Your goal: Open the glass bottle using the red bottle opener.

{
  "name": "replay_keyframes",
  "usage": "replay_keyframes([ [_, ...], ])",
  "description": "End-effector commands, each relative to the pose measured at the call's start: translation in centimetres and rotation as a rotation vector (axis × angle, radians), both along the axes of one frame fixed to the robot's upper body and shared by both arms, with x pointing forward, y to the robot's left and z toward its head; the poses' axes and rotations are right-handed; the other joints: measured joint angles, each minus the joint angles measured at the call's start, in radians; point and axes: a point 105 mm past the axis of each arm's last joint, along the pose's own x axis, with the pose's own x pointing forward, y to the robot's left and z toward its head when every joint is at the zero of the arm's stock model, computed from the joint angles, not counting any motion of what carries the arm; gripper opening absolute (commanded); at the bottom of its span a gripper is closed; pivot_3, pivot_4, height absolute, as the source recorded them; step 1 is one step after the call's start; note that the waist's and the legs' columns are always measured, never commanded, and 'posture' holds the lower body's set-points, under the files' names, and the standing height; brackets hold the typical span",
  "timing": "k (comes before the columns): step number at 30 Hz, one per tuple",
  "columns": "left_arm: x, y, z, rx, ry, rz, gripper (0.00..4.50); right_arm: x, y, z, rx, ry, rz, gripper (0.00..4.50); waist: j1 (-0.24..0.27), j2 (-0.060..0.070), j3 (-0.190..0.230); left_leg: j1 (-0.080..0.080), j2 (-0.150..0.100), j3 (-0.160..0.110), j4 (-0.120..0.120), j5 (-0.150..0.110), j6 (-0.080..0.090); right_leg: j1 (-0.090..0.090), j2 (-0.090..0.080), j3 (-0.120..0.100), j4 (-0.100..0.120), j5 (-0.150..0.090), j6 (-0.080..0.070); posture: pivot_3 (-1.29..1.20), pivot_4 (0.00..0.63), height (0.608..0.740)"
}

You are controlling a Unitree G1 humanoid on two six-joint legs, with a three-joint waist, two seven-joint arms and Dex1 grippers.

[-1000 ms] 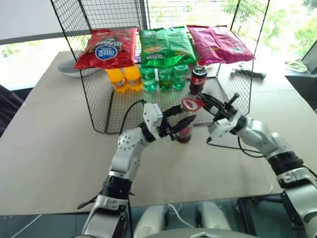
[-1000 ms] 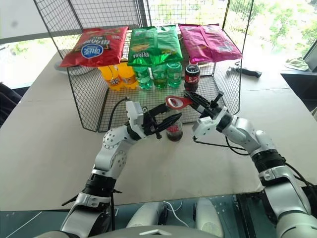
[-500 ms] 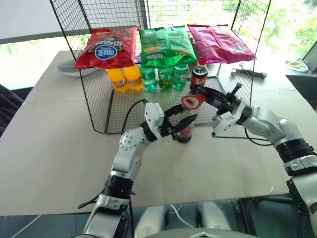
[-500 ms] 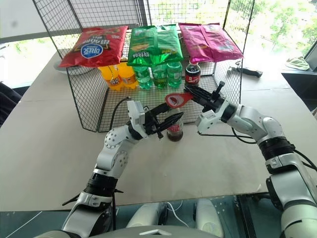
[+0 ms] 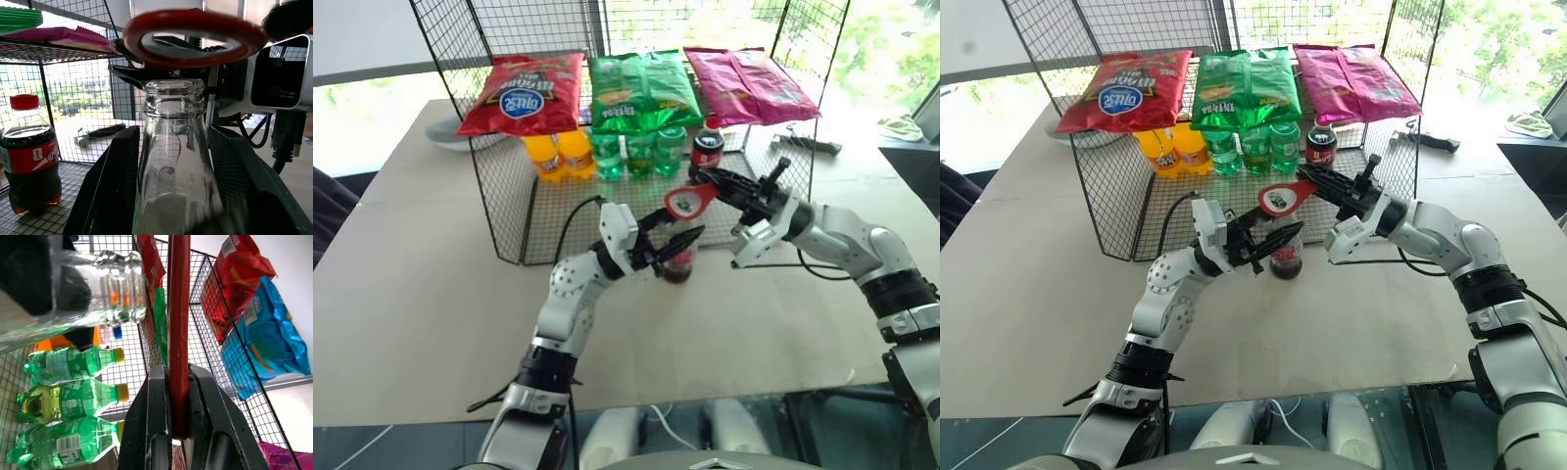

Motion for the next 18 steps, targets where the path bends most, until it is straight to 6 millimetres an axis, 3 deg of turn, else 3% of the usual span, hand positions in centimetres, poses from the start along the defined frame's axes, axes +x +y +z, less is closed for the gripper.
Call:
replay_keyframes([
  [1,0.0,-0.2,-1.3,0.036,0.044,0.002,2.13,-0.4,-0.7,2.8,0.107,-0.067,-0.006,0.0,0.0,0.0,0.0,0.0,0.0,0.0,0.0,0.0,0.0,0.0,0.0,0.0,0.0,0.0,0.0,0.0,0.15,0.74],
  [7,0.2,0.0,-1.0,0.015,0.045,0.019,2.13,0.0,-1.1,2.1,0.186,0.026,-0.008,0.0,0.0,0.0,0.0,0.0,0.0,0.0,-0.001,0.0,0.0,0.0,0.0,0.0,-0.001,0.0,0.0,0.0,0.15,0.74],
  [18,0.1,0.2,-0.6,0.006,0.043,0.024,2.13,0.6,-1.4,-1.6,0.579,0.546,0.057,0.0,-0.001,0.001,0.0,0.0,0.001,-0.002,-0.004,0.0,0.0,0.0,-0.001,-0.001,-0.005,0.0,0.0,0.0,0.15,0.74],
])
